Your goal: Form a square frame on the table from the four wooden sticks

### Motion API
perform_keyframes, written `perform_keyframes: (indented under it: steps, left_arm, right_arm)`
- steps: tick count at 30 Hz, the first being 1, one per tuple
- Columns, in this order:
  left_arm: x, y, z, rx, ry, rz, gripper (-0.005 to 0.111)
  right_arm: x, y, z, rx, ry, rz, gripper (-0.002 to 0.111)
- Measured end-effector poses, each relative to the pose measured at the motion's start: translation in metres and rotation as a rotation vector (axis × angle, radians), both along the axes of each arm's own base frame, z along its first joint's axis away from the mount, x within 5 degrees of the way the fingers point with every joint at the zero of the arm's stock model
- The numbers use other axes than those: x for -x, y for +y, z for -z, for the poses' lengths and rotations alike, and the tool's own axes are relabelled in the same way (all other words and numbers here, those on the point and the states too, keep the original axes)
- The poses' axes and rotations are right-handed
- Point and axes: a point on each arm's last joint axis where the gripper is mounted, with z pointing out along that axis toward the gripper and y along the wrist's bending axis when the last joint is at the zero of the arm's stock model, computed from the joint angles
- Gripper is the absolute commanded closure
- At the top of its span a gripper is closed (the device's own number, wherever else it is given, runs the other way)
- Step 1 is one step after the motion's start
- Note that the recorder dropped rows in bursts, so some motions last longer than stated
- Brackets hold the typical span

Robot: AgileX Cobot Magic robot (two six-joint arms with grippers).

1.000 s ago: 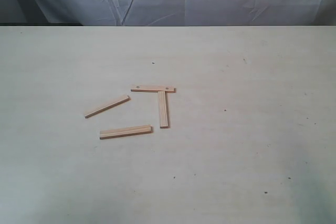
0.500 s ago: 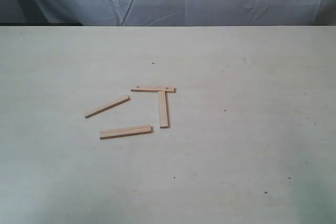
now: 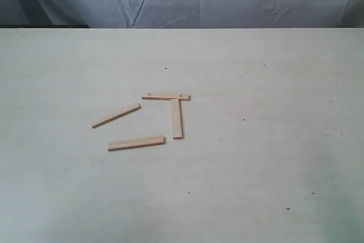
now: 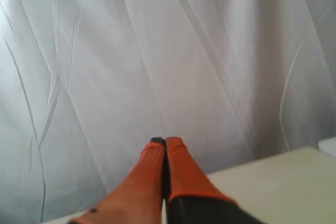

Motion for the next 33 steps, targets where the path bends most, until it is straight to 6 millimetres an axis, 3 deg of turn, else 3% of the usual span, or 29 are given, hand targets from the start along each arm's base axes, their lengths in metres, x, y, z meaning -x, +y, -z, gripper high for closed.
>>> perform_keyframes:
  steps: [5,11,15,19,22,26,29,33]
  left_arm:
    - [0.005,0.002,-0.028,0.114,-0.316,-0.007,0.107]
    - [0.012,0.005,-0.042,0.297,-0.498,0.017,0.107]
    - [0.007,0.004,-0.046,0.389,-0.337,0.024,0.107]
    - [-0.008,-0.001,-0.076,0.312,-0.074,0.03,0.107]
    - [-0.039,-0.003,-0.099,0.217,0.224,0.027,0.107]
    - [-0.101,-0.005,-0.112,0.091,0.681,0.069,0.107]
    - [-0.15,-0.01,-0.102,0.096,0.91,0.156,0.107]
    - [-0.207,-0.021,-0.069,0.173,1.093,0.296,0.107]
  right_arm:
    - [-0.015,0.007,-0.008,-0.031,0.294,-0.086,0.109]
    - [-0.042,0.004,-0.013,-0.082,0.417,-0.074,0.109]
    - [-0.061,0.002,-0.009,-0.164,0.49,-0.054,0.109]
    - [-0.088,0.007,-0.025,-0.144,0.654,-0.113,0.109]
    - [-0.116,0.011,-0.045,-0.078,0.803,-0.194,0.109]
    - [-0.155,0.018,-0.062,0.013,1.009,-0.334,0.109]
    - [-0.182,0.031,-0.059,0.015,1.122,-0.436,0.109]
    - [-0.208,0.073,-0.038,0.063,1.24,-0.598,0.109]
